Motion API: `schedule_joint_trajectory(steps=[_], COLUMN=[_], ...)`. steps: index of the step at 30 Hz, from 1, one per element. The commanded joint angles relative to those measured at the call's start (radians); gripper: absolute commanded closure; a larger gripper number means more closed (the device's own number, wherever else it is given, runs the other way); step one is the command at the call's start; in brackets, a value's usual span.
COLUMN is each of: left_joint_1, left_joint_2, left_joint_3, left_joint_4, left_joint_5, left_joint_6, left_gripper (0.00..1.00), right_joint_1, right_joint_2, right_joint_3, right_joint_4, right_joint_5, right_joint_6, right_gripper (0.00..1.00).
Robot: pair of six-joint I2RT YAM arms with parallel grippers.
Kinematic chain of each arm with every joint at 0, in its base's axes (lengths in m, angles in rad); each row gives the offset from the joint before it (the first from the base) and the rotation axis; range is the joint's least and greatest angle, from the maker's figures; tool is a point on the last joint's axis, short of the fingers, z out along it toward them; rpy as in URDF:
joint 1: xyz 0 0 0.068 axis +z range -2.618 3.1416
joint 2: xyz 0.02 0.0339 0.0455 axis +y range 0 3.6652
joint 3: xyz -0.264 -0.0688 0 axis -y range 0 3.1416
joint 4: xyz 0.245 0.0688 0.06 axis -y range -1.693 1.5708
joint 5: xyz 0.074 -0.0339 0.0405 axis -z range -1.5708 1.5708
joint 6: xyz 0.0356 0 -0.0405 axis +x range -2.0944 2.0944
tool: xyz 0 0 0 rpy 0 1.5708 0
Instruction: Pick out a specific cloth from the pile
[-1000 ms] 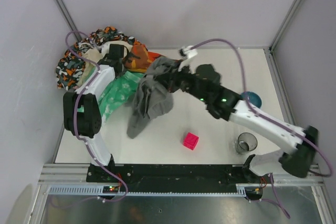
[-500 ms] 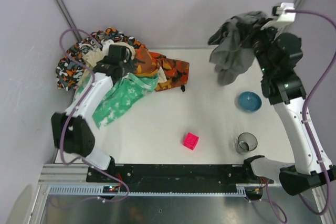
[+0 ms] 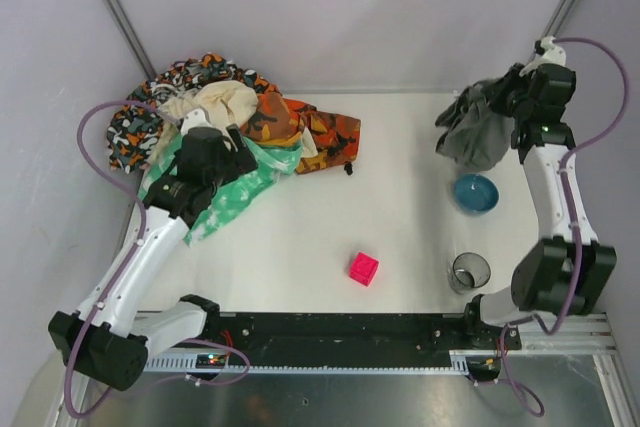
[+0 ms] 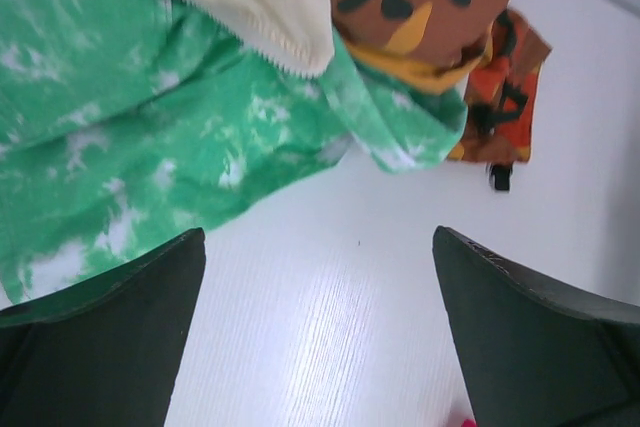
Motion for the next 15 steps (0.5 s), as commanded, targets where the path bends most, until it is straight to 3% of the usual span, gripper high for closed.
schedule_joint_trajectory(steps=[1,5,9,12,15], left_joint_1=[-0.010,-0.012,-0.013,-0.013,-0.012], left_joint_2=[-0.077,-0.127,-0.159,-0.176,-0.187], left_joint_3=[-0.076,-0.122,-0.144,-0.154,-0.165], left_joint_4=[-0.010,-0.009,-0.010,-0.010,-0.012], left_joint_5=[0.088,0.105,0.114,0.123,0.133], left_joint_6=[-0.039,-0.063,-0.067,-0.071,-0.075], left_gripper=[0.00,0.00,0.00,0.00,0.00], right_joint_1=[-0.051,-0.073,-0.074,-0.071,-0.069], right_joint_2=[0.141,0.297,0.371,0.326,0.229], right_joint_3=[-0.022,-0.025,-0.024,-0.019,-0.003], right_joint_4=[0.030,-0.002,-0.045,-0.076,-0.113], right_joint_5=[-0.104,-0.030,0.026,0.065,0.100], right_joint_6=[0.044,0.097,0.122,0.112,0.087], right_gripper=[1.00,0.95,0.59,0.21,0.04])
